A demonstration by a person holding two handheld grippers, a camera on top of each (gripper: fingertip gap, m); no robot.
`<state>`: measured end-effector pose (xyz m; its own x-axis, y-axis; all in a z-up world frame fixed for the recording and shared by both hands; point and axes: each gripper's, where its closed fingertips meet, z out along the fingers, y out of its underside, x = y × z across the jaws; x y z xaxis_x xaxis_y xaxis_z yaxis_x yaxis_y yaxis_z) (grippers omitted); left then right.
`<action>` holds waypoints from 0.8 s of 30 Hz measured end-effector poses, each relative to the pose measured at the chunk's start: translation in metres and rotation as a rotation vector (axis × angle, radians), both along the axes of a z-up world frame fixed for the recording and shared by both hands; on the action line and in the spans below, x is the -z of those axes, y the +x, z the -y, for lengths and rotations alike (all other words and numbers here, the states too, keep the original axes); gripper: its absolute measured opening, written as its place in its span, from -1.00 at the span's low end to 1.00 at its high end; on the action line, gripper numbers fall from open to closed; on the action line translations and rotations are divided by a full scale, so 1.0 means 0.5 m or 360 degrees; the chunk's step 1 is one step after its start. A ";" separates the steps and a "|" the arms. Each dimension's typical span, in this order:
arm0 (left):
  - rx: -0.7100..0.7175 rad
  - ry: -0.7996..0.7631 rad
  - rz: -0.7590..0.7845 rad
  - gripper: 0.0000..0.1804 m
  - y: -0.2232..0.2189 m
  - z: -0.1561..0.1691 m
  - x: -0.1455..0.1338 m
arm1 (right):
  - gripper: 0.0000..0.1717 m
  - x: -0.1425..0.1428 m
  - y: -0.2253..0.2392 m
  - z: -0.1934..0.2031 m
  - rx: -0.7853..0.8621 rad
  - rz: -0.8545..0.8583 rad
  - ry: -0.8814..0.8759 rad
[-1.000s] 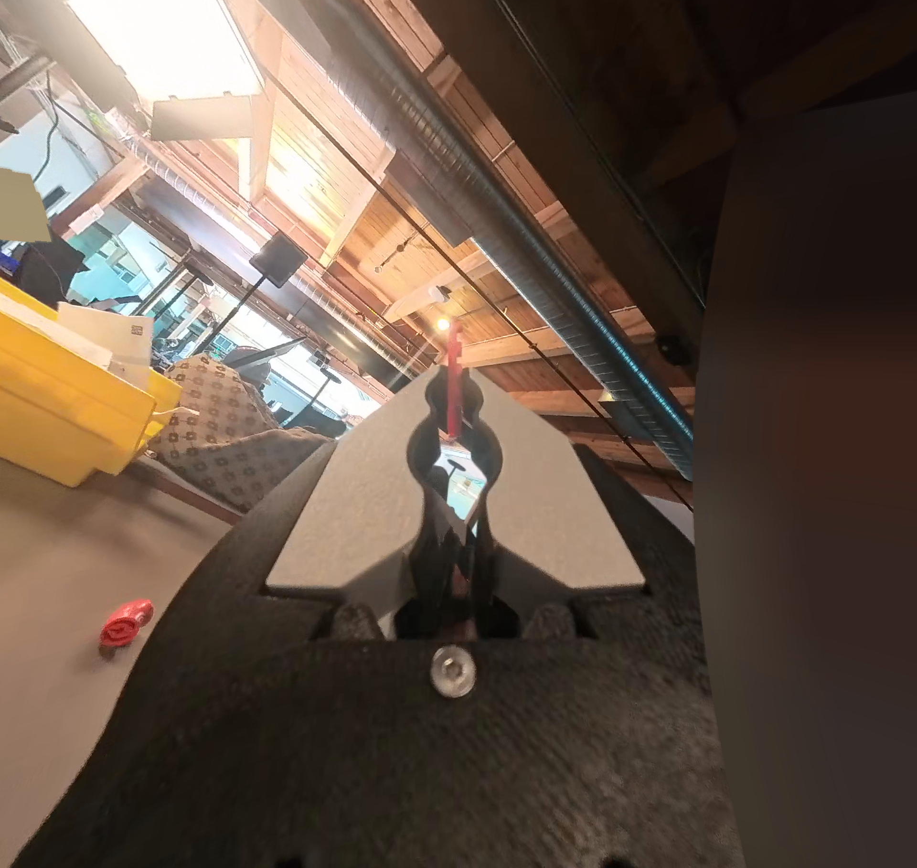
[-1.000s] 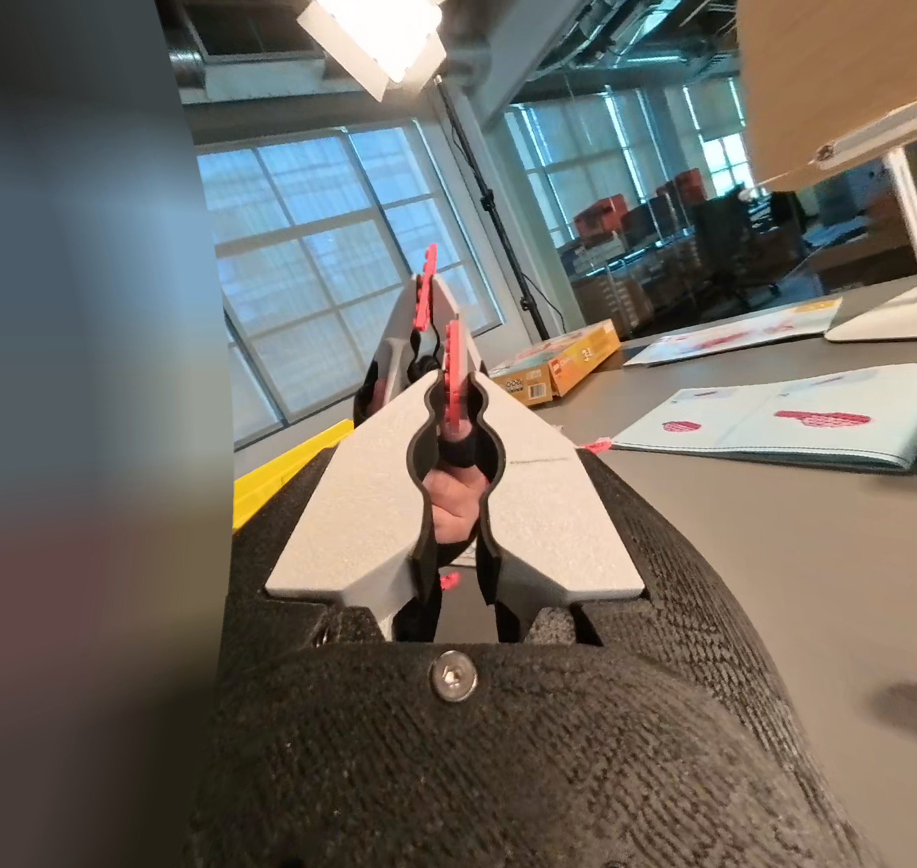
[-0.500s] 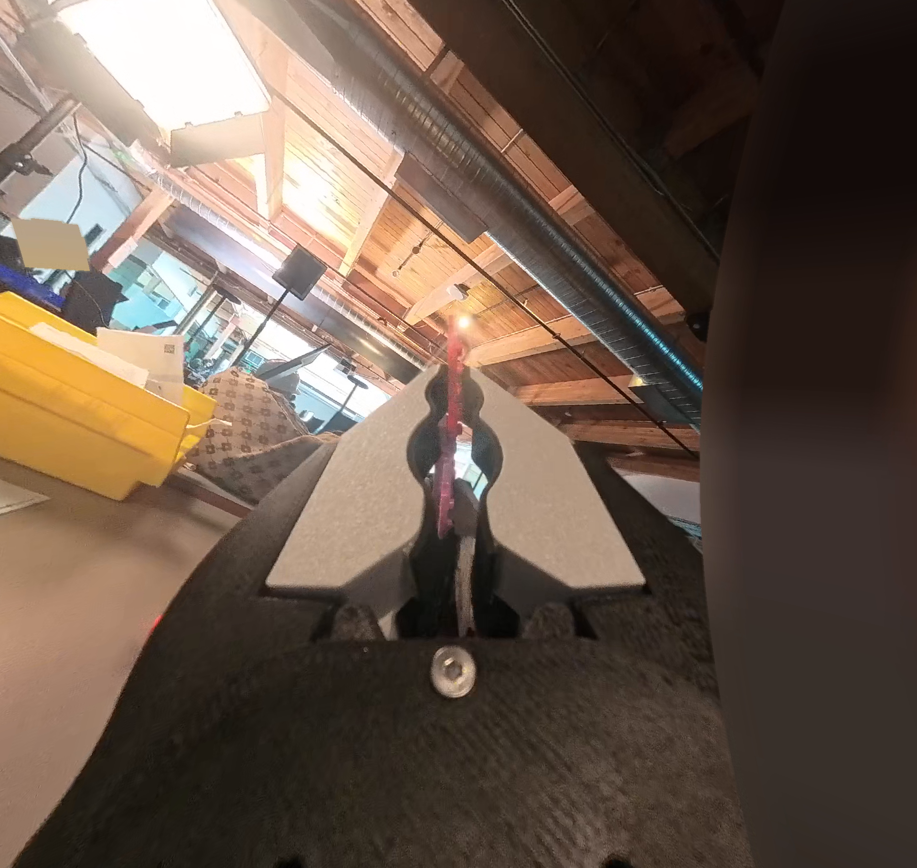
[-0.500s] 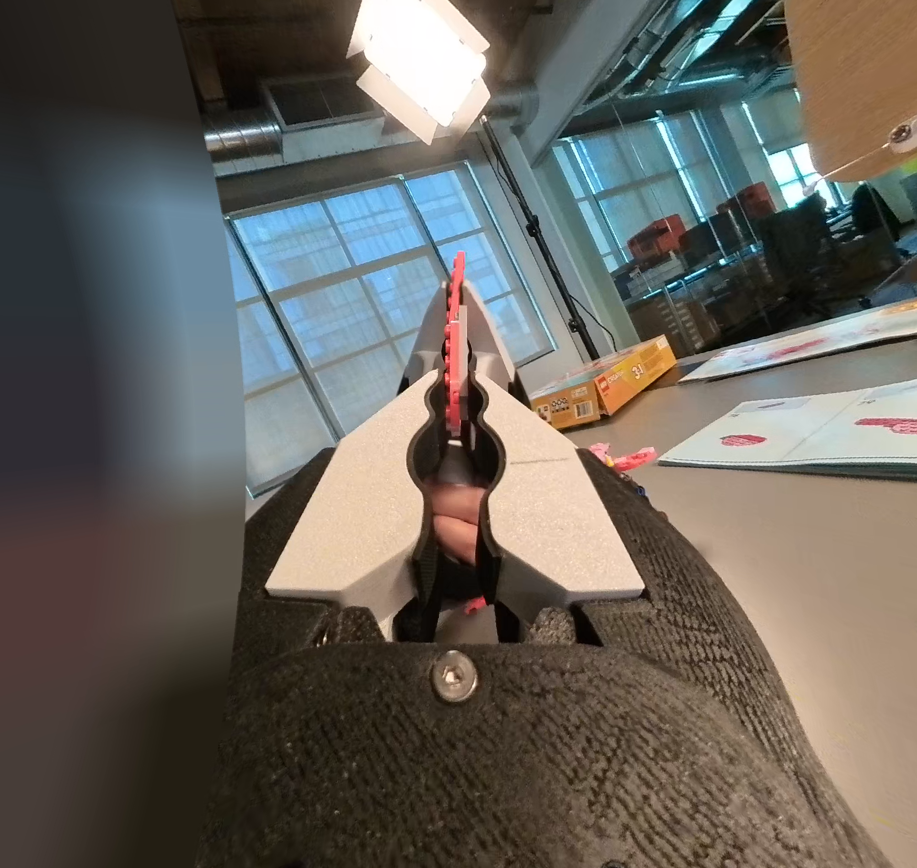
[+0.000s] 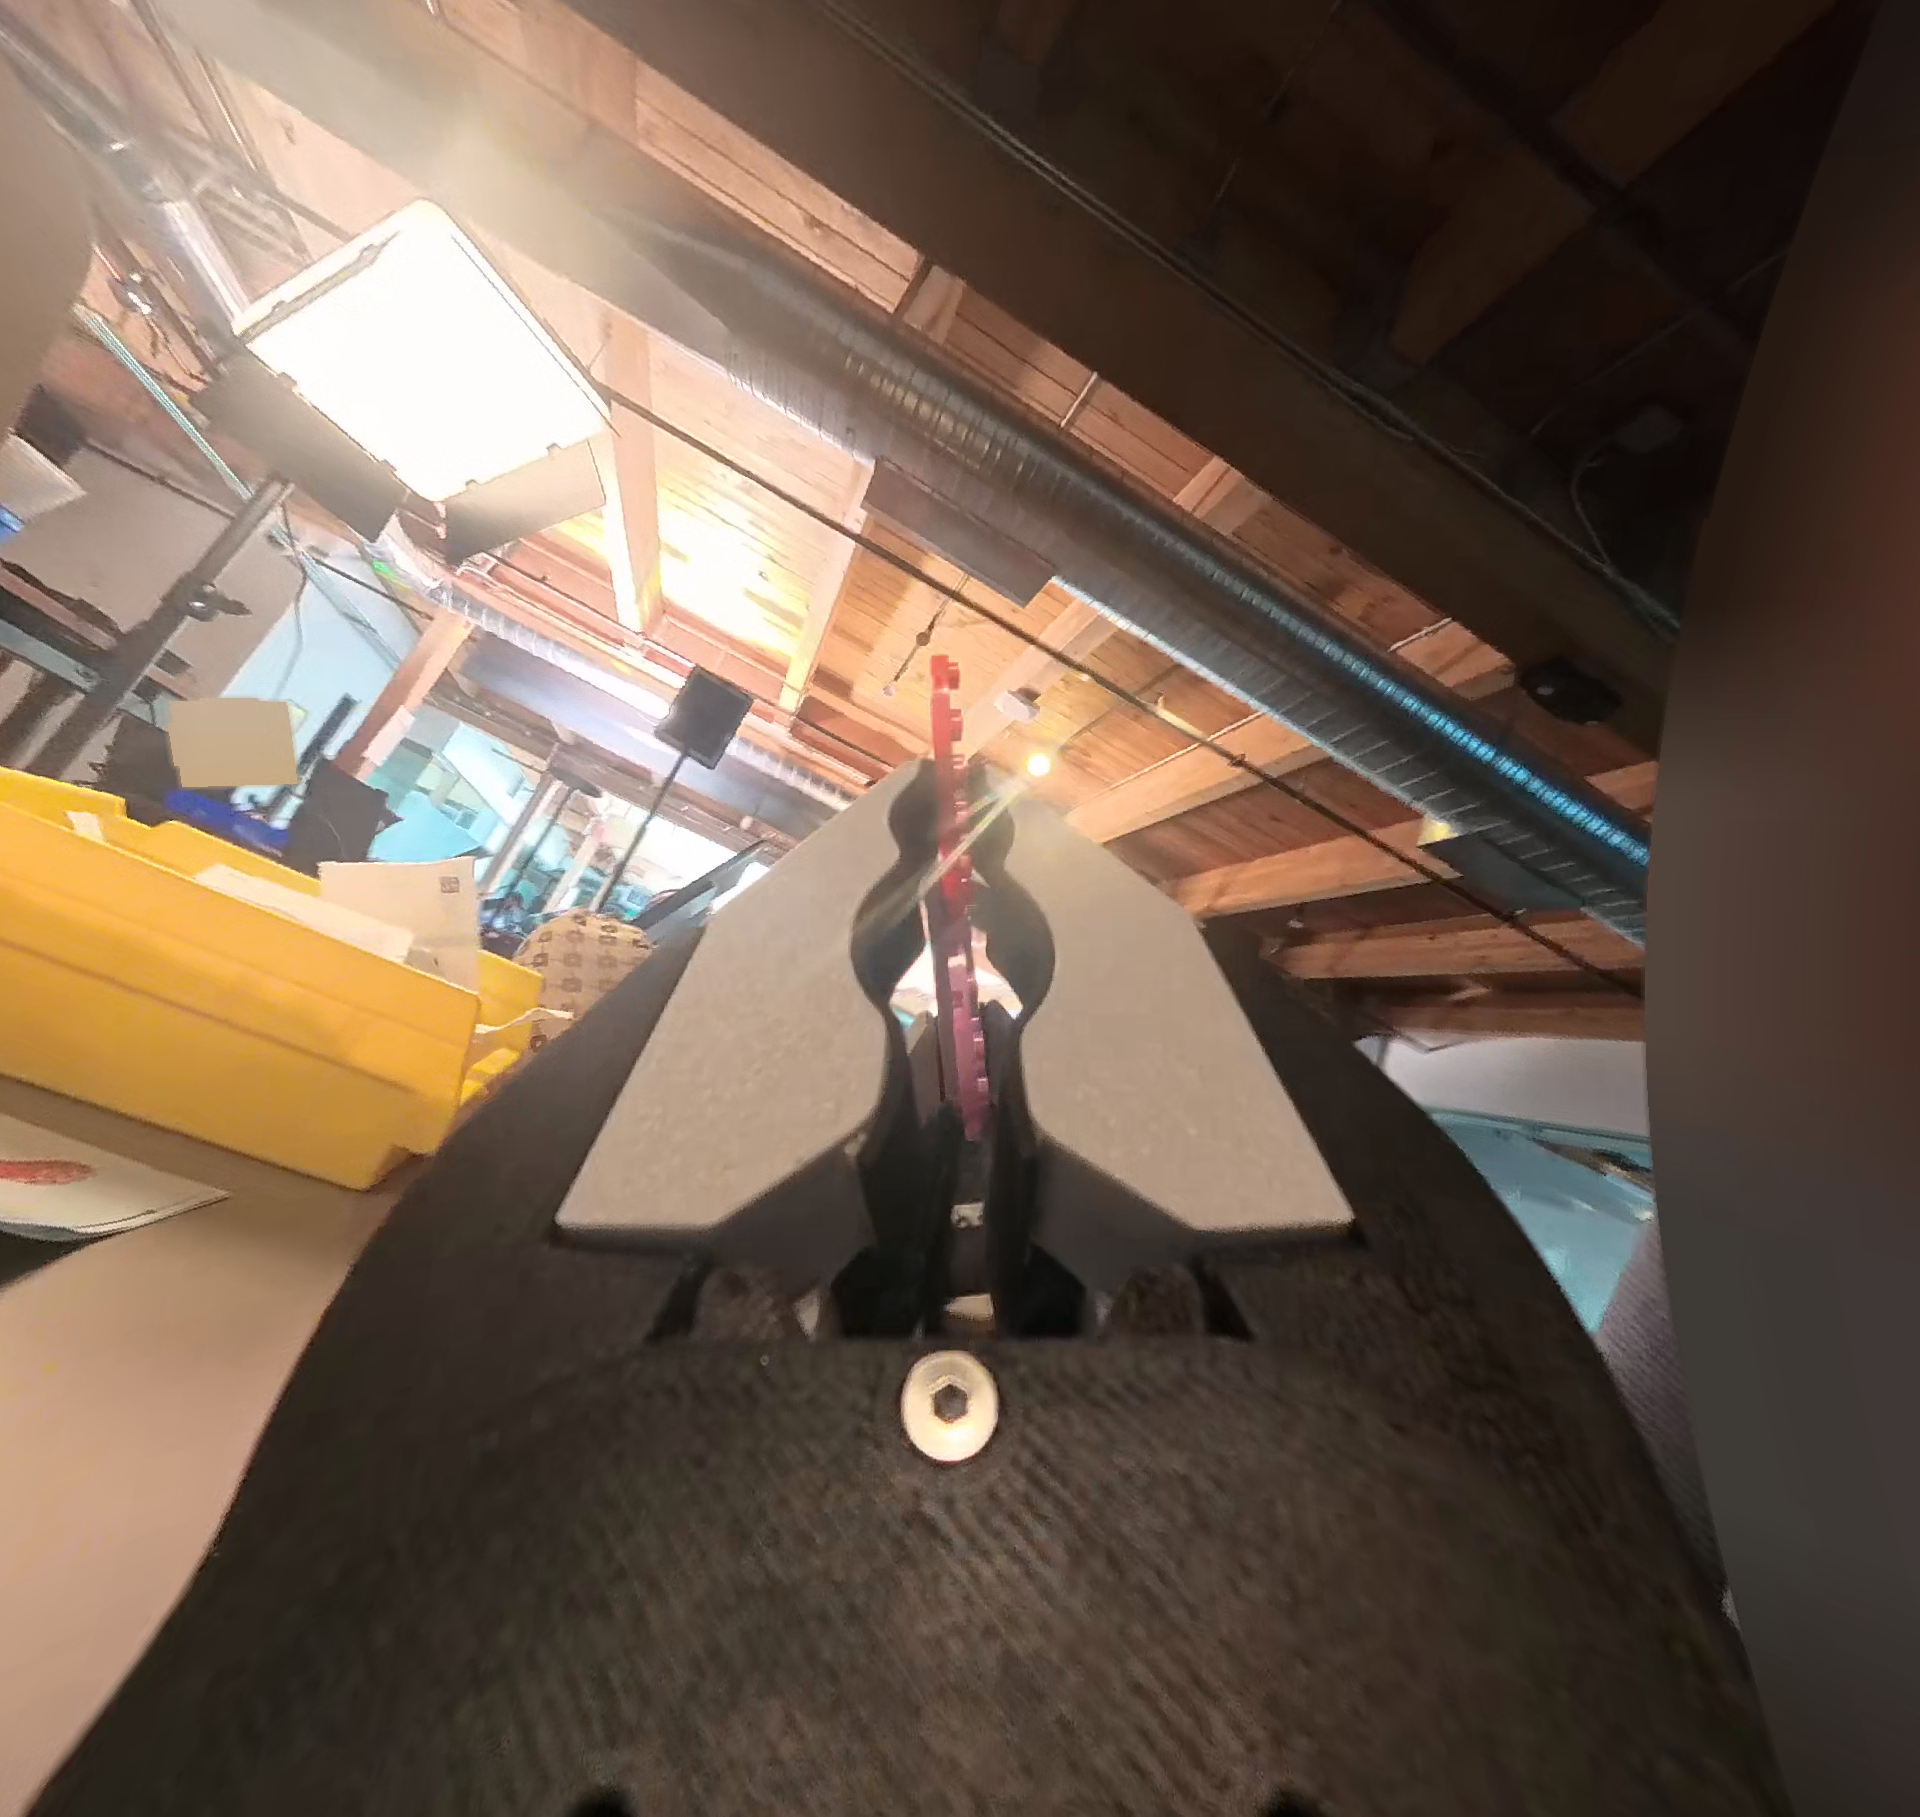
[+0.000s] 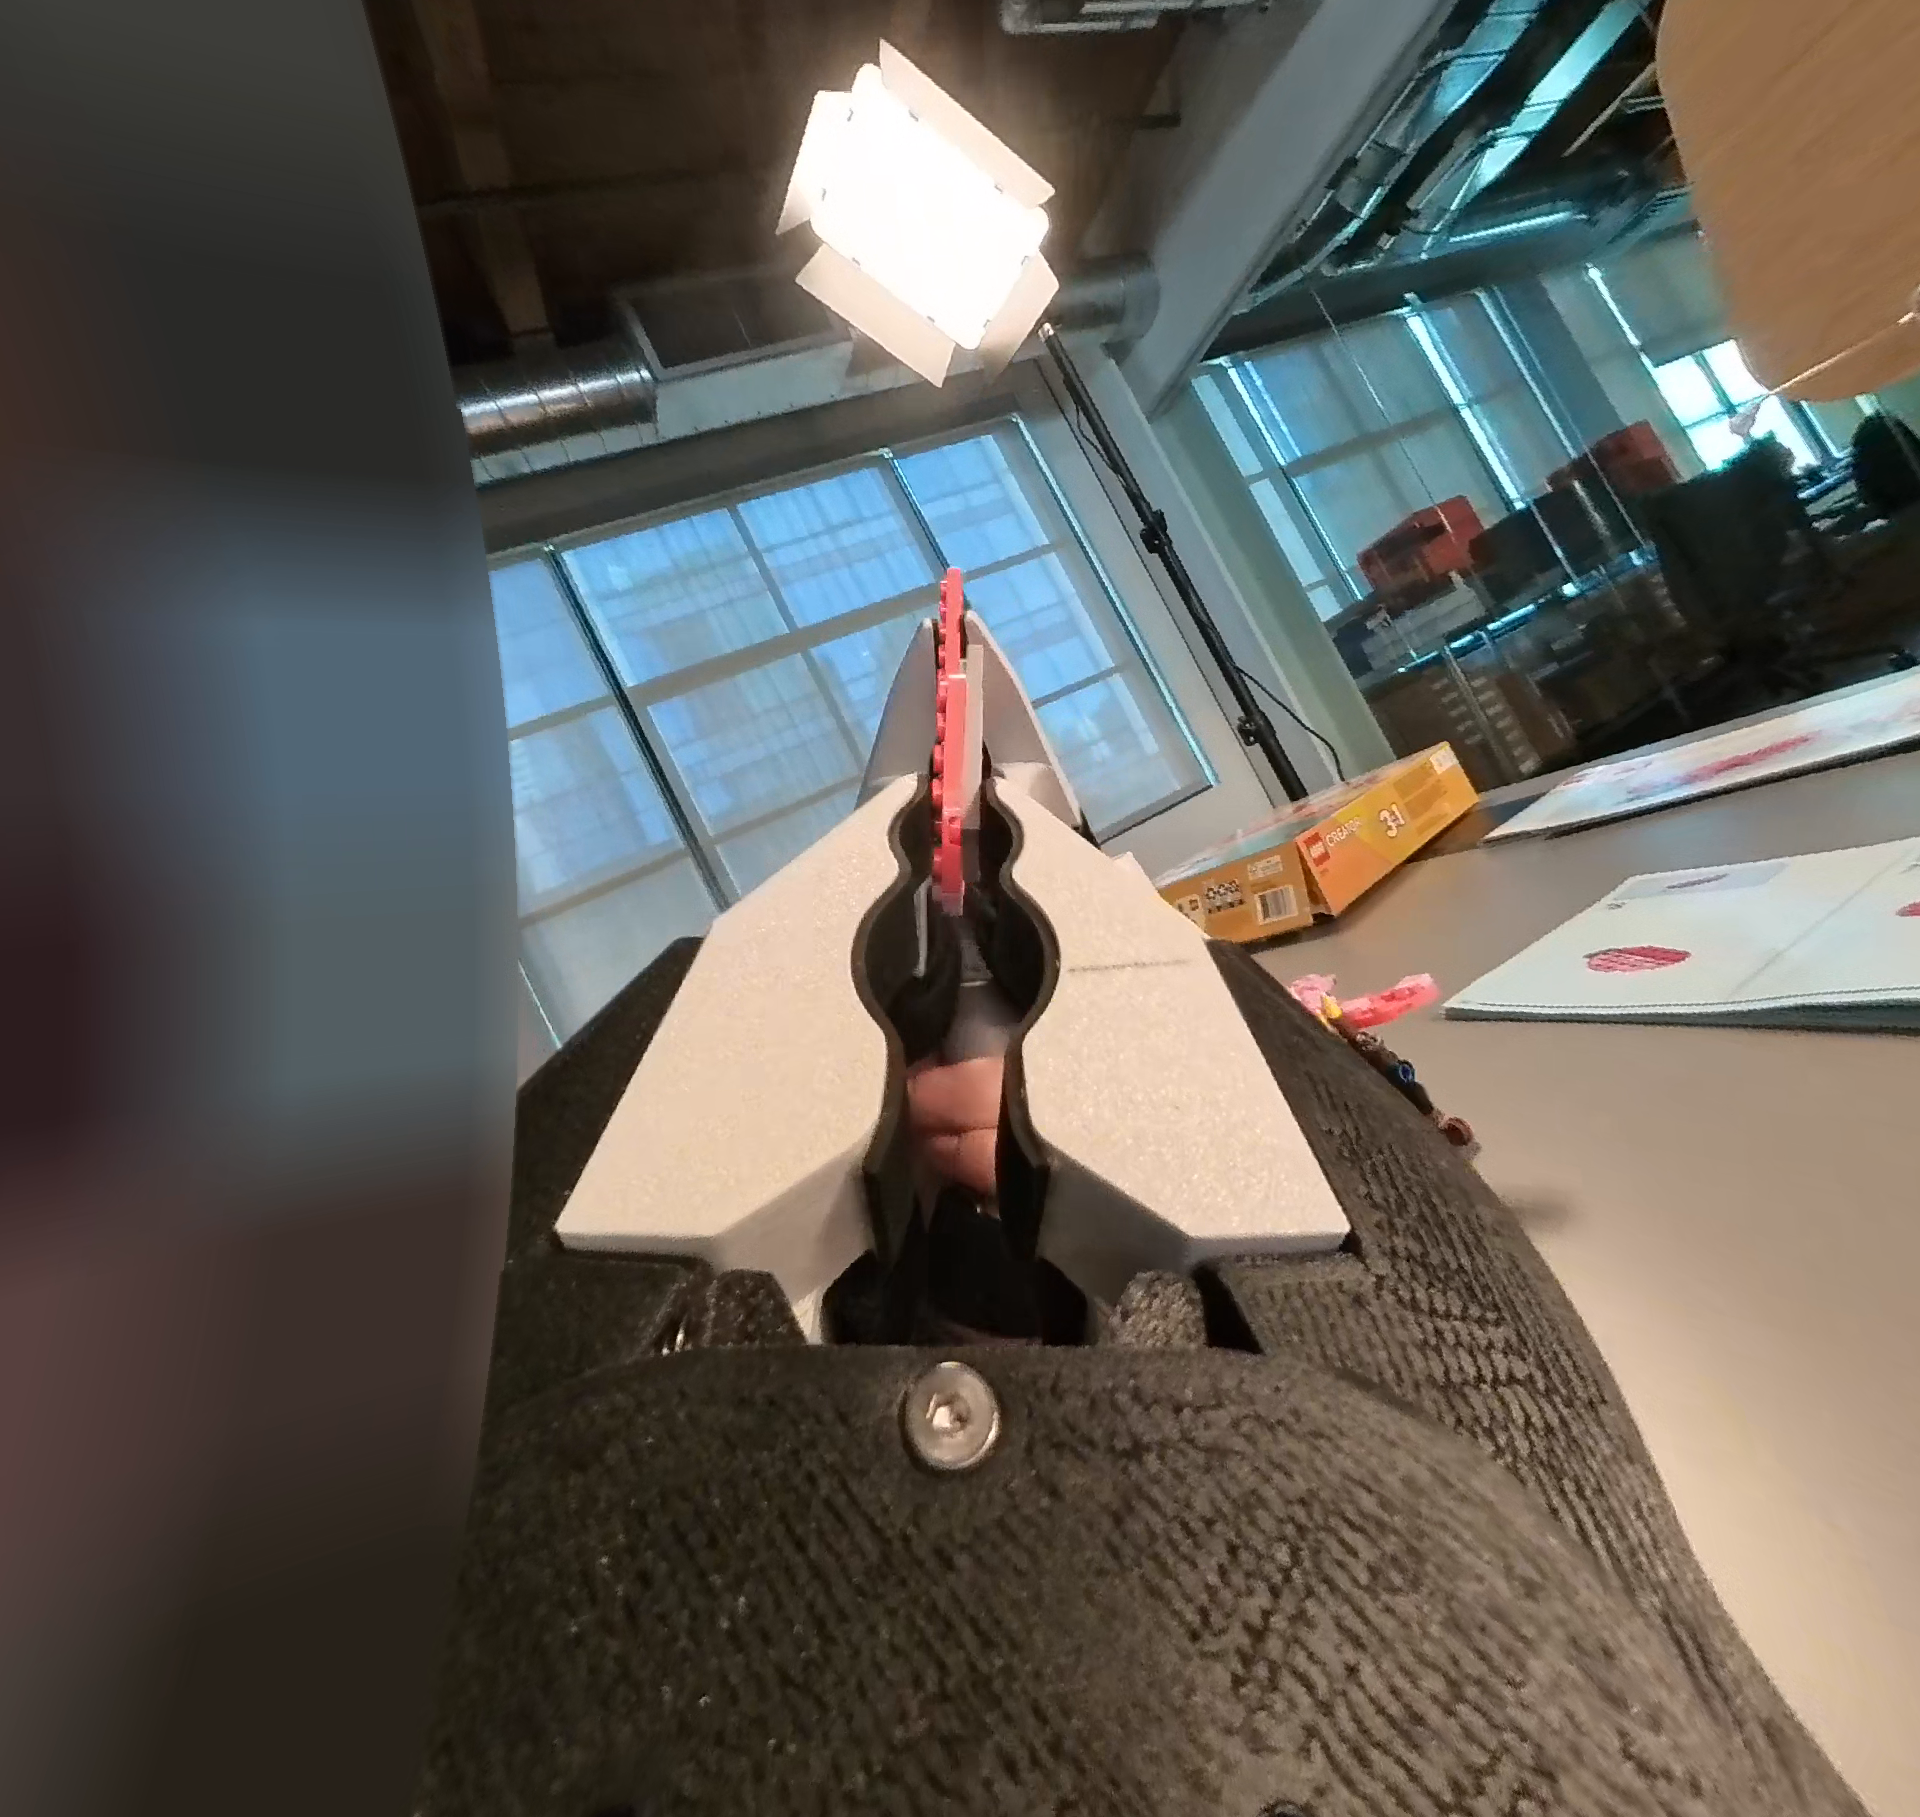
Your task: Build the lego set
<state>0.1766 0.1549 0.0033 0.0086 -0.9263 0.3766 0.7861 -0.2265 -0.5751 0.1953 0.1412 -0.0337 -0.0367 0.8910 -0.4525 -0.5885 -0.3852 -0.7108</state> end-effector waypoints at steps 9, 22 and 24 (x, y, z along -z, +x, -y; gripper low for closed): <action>0.0093 0.0051 0.0098 -0.96 -0.004 0.019 -0.013 | -0.94 -0.012 -0.004 0.020 0.0073 0.0058 0.0181; 0.0158 0.0140 0.0089 -0.95 -0.003 0.034 -0.016 | -0.93 -0.016 -0.006 0.038 0.0130 0.0137 0.0313; 0.0112 0.0154 0.0050 -0.94 -0.001 0.032 -0.015 | -0.93 -0.016 -0.005 0.039 0.0057 0.0099 0.0262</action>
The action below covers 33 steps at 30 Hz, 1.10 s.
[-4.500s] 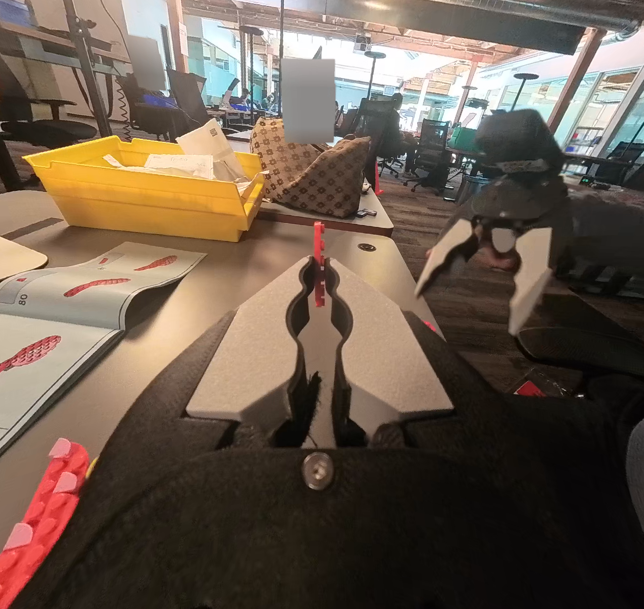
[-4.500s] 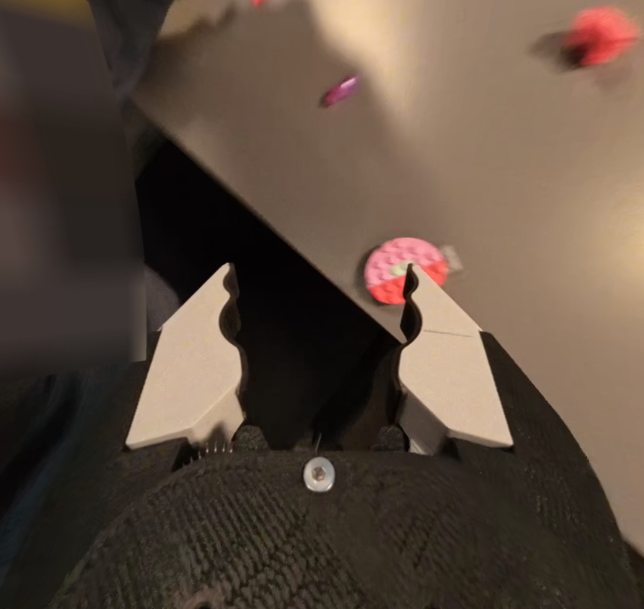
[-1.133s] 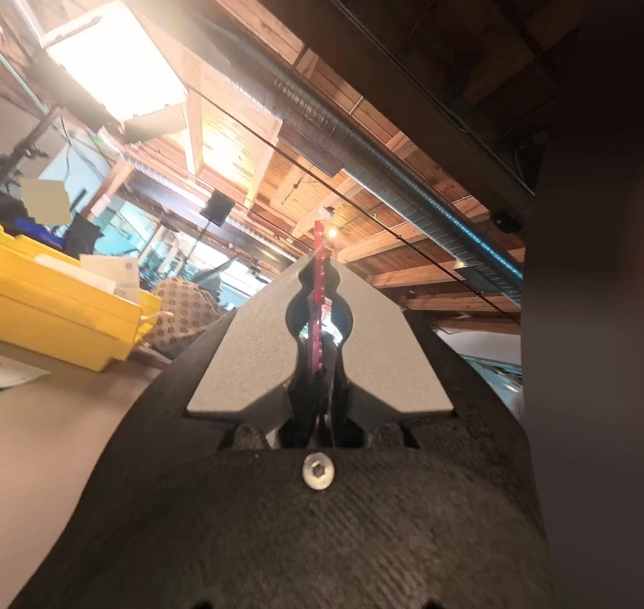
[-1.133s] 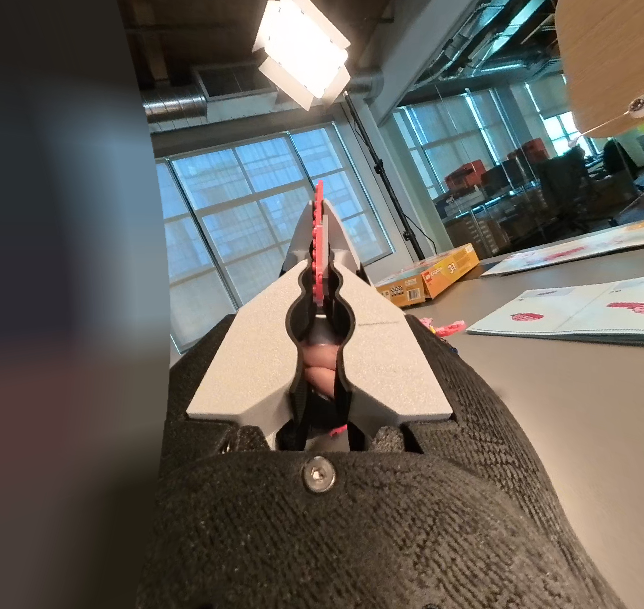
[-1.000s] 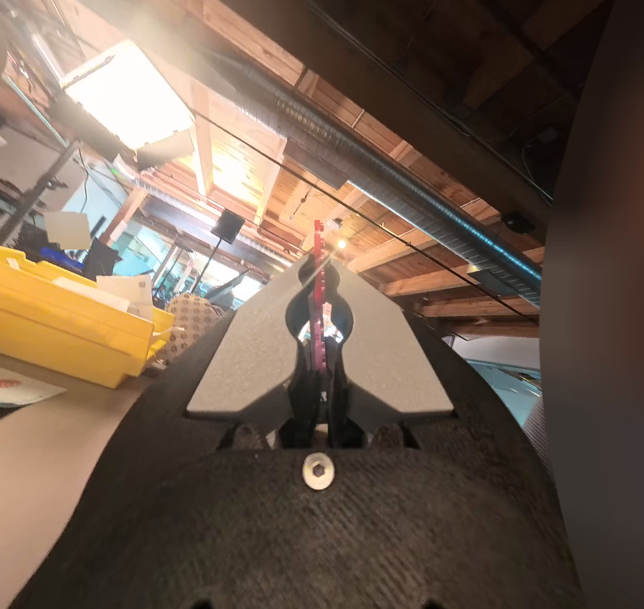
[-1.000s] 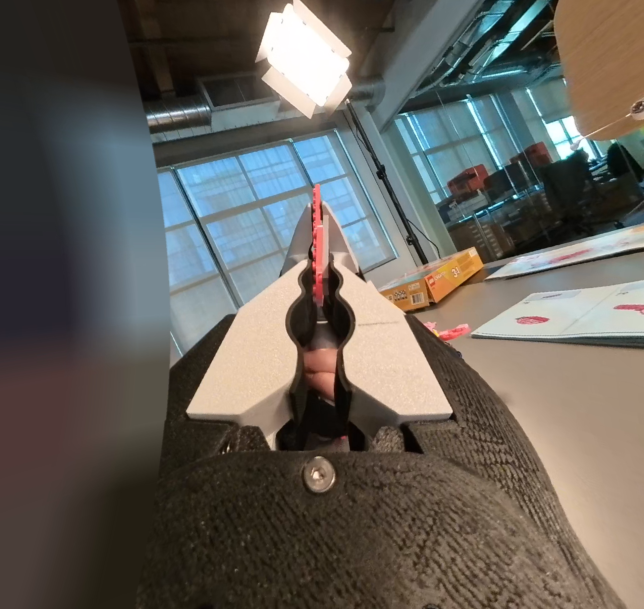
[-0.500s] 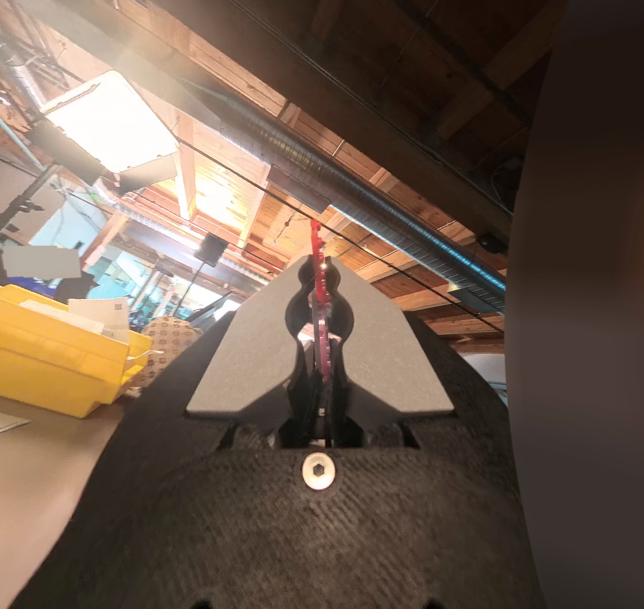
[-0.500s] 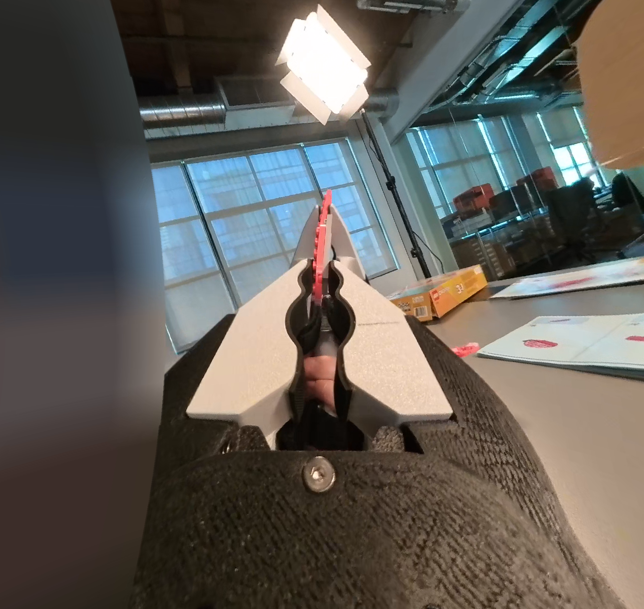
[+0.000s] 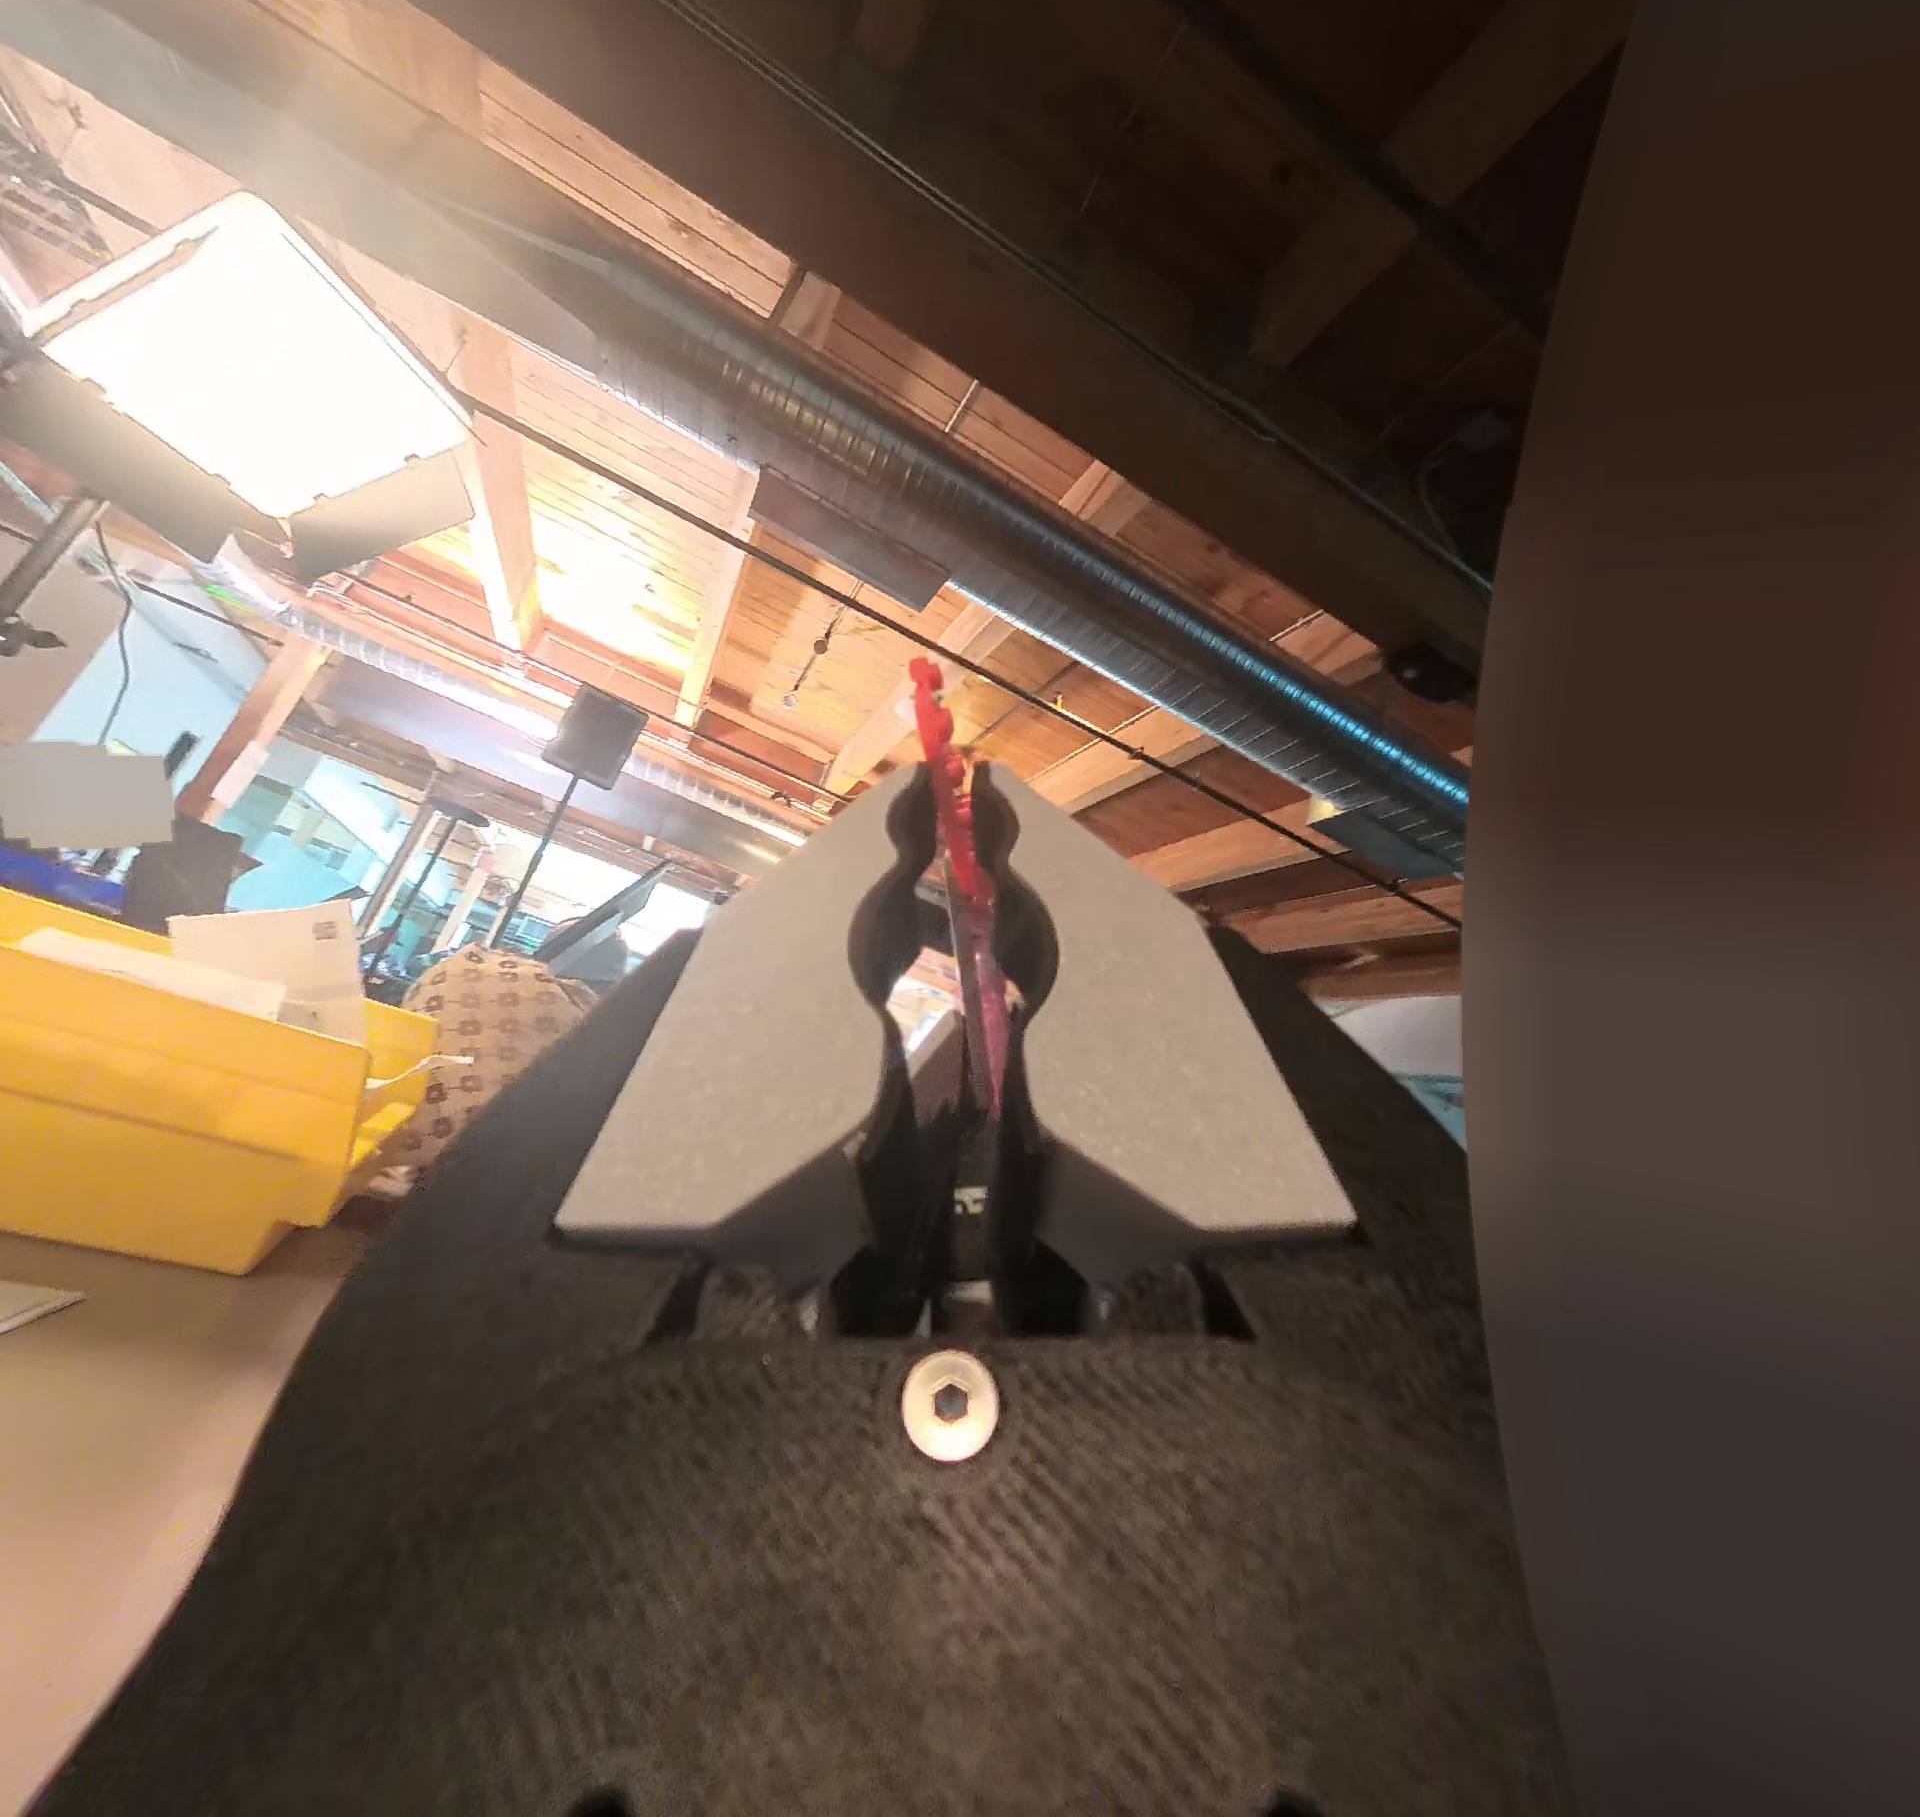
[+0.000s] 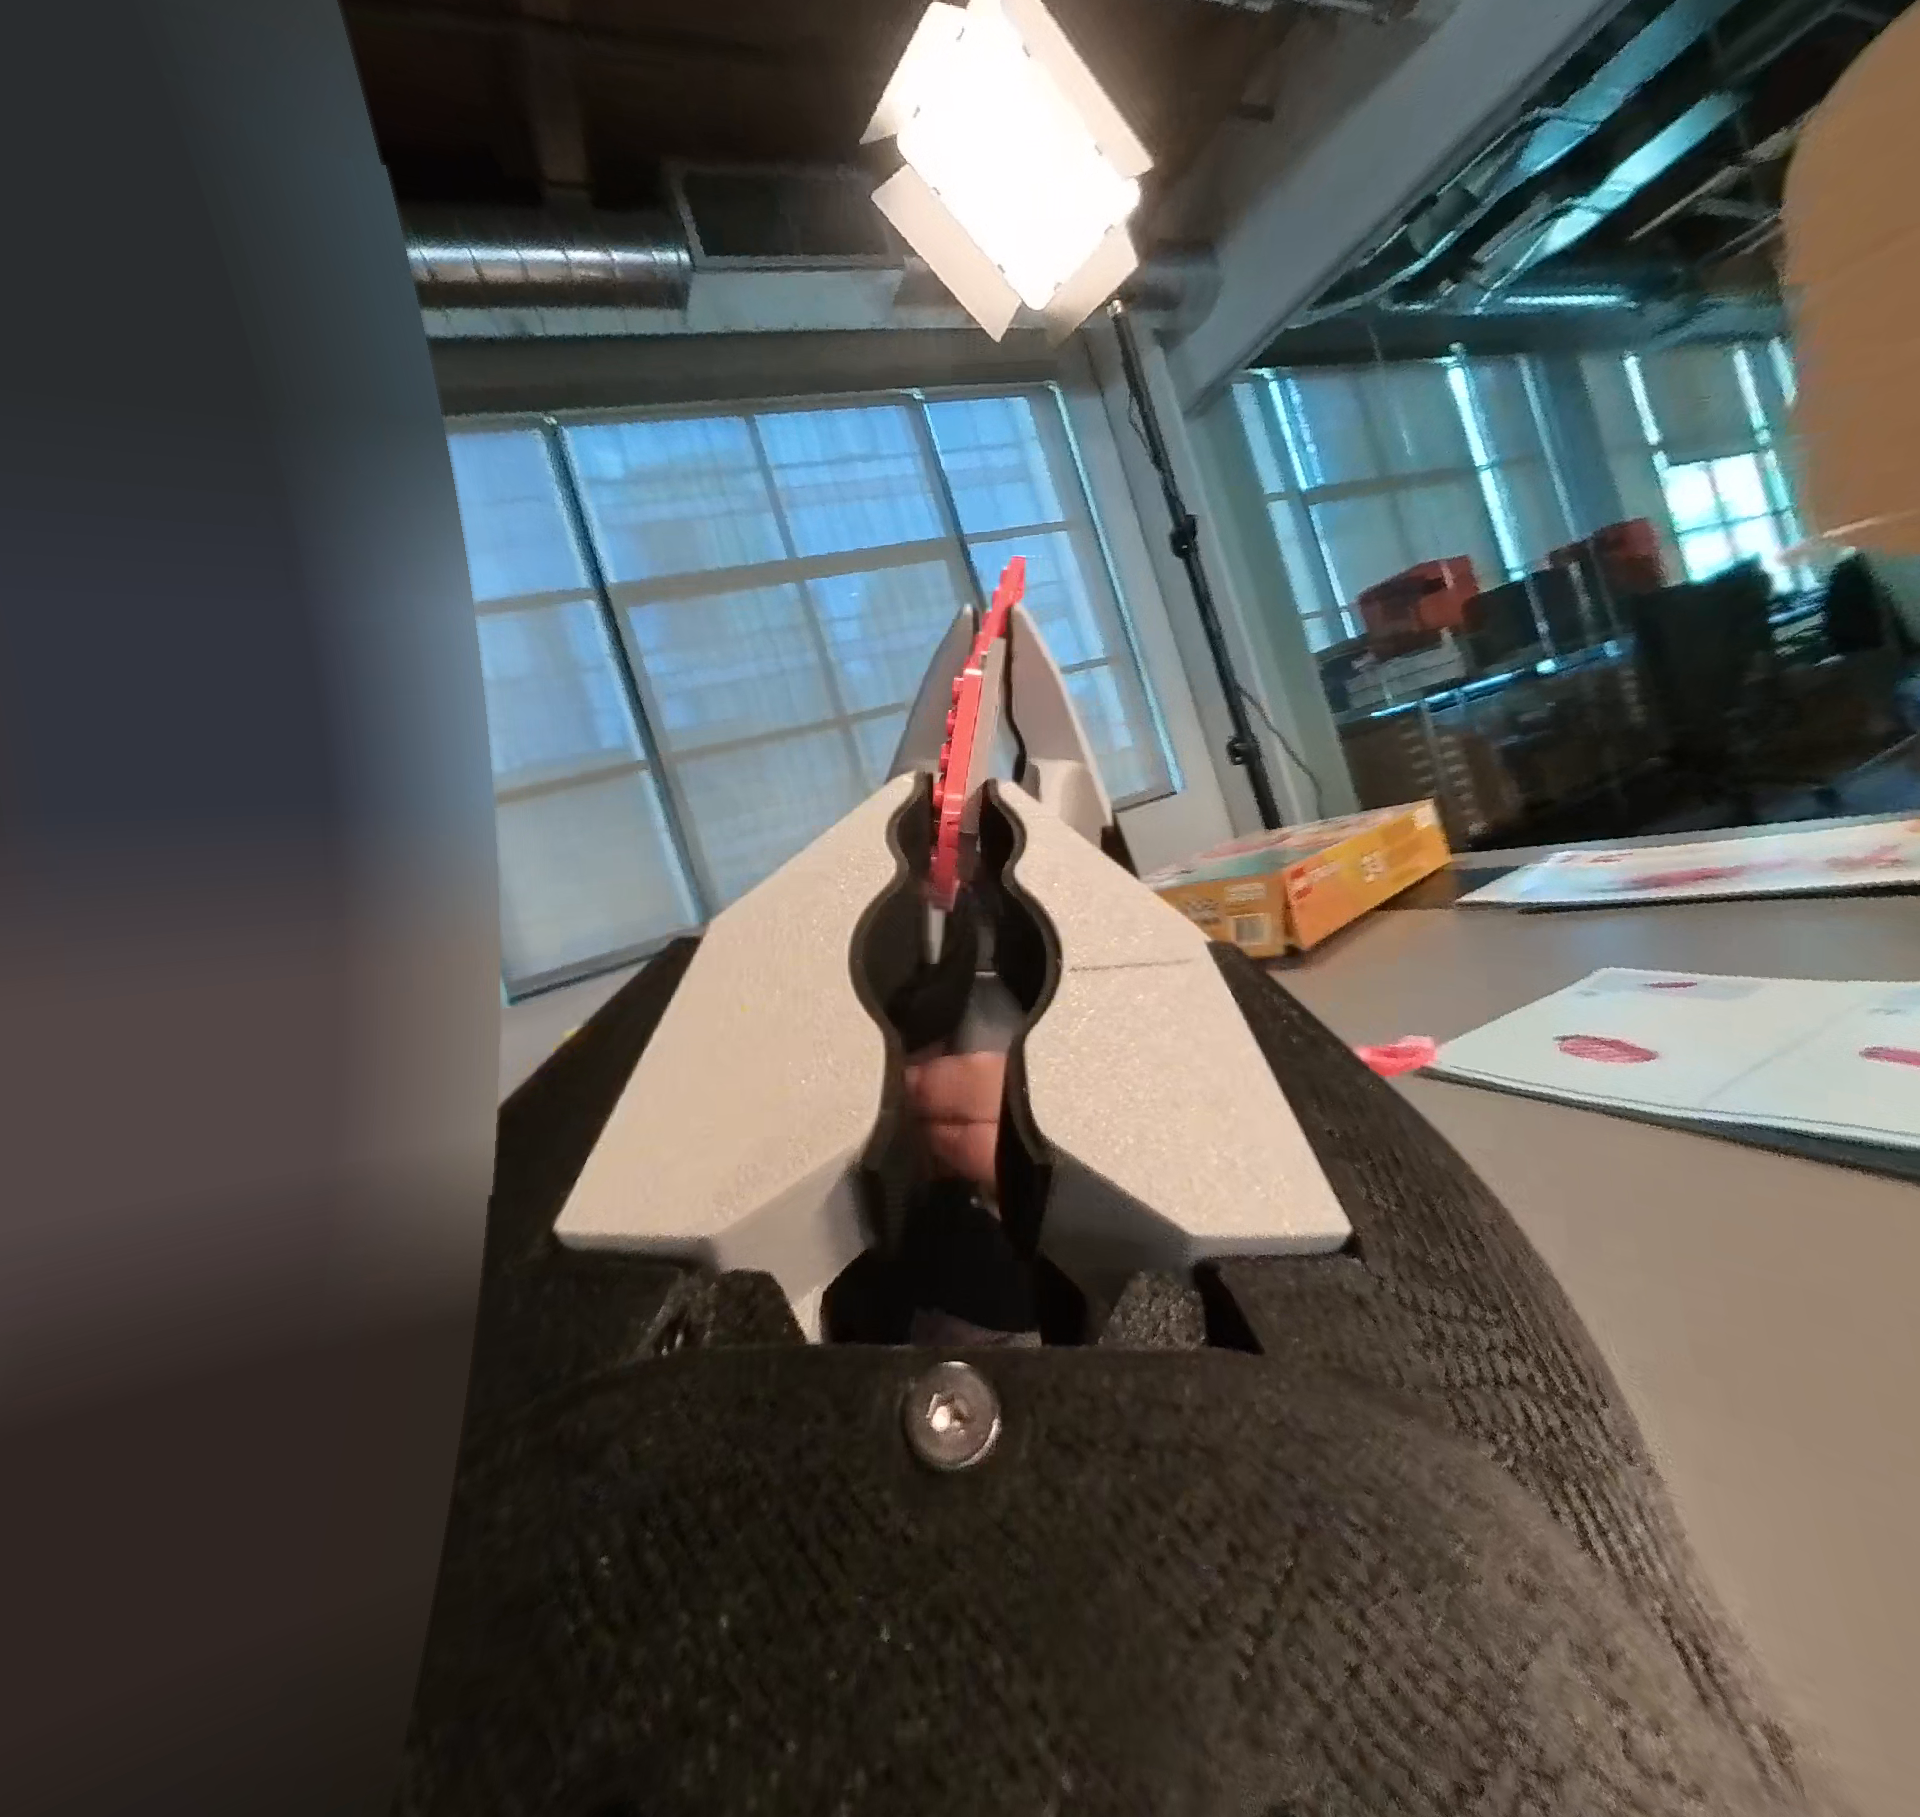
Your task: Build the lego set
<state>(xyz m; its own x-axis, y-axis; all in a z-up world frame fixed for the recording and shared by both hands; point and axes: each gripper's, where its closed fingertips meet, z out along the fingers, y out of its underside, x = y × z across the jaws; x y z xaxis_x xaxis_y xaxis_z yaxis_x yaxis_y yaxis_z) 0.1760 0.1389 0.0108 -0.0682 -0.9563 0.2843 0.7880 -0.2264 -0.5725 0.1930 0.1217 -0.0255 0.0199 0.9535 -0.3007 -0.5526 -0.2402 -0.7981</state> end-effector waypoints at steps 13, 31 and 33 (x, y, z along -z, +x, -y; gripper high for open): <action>-0.0510 0.0119 -0.0259 -0.95 0.008 -0.011 0.001 | -0.93 0.006 0.003 -0.017 -0.0024 -0.0039 -0.0115; -0.0277 0.0008 -0.0335 -0.90 0.024 -0.018 0.018 | -0.94 -0.003 0.027 -0.032 0.0005 -0.0168 -0.0140; -0.0281 0.0038 -0.0319 -0.92 0.024 -0.012 0.014 | -0.94 -0.002 0.025 -0.033 0.0021 -0.0154 -0.0134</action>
